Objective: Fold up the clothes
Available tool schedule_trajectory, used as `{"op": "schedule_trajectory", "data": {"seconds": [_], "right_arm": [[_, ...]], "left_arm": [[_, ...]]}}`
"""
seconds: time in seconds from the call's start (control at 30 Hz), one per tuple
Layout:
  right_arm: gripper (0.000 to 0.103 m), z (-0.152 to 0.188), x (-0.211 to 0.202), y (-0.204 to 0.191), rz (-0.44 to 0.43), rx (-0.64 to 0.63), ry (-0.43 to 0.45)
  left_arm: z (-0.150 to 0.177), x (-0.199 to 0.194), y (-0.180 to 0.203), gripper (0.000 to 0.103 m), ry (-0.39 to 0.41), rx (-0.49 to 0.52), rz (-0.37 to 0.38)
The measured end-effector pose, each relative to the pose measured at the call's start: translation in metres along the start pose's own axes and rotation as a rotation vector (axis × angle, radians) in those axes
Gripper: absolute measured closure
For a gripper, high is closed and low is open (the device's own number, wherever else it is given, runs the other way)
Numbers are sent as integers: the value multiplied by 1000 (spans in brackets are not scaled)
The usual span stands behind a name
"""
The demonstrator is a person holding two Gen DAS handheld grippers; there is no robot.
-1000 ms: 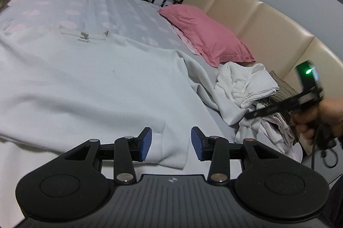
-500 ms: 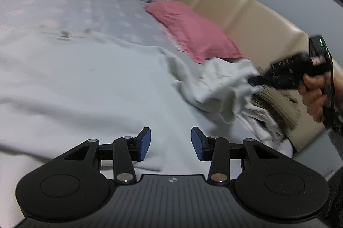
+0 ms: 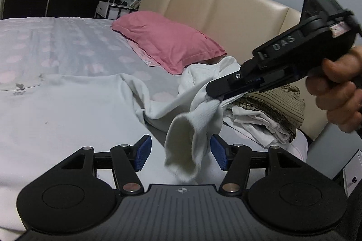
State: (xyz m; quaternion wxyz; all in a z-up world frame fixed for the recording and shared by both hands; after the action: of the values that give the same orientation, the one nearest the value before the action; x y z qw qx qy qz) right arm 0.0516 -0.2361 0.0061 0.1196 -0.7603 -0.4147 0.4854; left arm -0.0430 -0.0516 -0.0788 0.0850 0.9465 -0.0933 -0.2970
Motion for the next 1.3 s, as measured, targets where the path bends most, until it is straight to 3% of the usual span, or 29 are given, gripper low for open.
{"op": "schedule_trajectory", "data": {"seconds": [0.03,0.1,0.13,0.23,0.37,0.4,0.5,0.7,0.87,0.97,1.07,1.2,1.3], "right_arm": [[96,1,0,-2,-9,-8,-6],[96,4,0,-5,-26,-25,-19],[96,5,0,-5,-28,-35,-24],[91,6,-6,-5,-25,-63,1],[67,-1,-32,1,-60,-49,112],[66,-3,-39,1,-71,-48,136],[49,-5,-56,-2,-95,-57,205],[49,-6,-51,8,-20,-44,208],[49,2,-2,12,114,-135,65],[48,7,31,14,200,-203,36],[39,8,62,16,295,-215,73],[37,8,98,6,376,-315,83],[37,6,119,3,444,-407,88]], "left_arm": [[-1,3,2,50,-2,7,4],[-3,4,5,90,0,31,29],[-6,3,6,101,0,30,37],[-23,-2,3,101,-28,-31,91],[-60,-13,-21,101,-97,-253,224],[-71,-17,-28,101,-103,-305,252],[-107,-37,-44,101,-59,-358,272],[-164,-74,-81,101,24,-407,230],[-196,-93,-104,100,80,-499,257],[-208,-87,-102,100,75,-560,259],[-213,-77,-93,100,58,-603,271],[-225,-79,-83,100,80,-618,309],[-237,-86,-87,100,107,-618,293]]}}
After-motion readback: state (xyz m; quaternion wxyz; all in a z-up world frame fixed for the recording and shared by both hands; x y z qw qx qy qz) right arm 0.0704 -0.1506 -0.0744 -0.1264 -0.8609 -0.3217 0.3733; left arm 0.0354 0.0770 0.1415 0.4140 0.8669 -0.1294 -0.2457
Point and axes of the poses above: each gripper's, at about its wrist camera, not at the fingertips, and x roughly the way its jaws point, y to its right, z to its underside, the point moved 2 cm from there along x, roughly the way its jaws point, and after that the axes turned 11 degrees about -z, right-handed, at the moved point
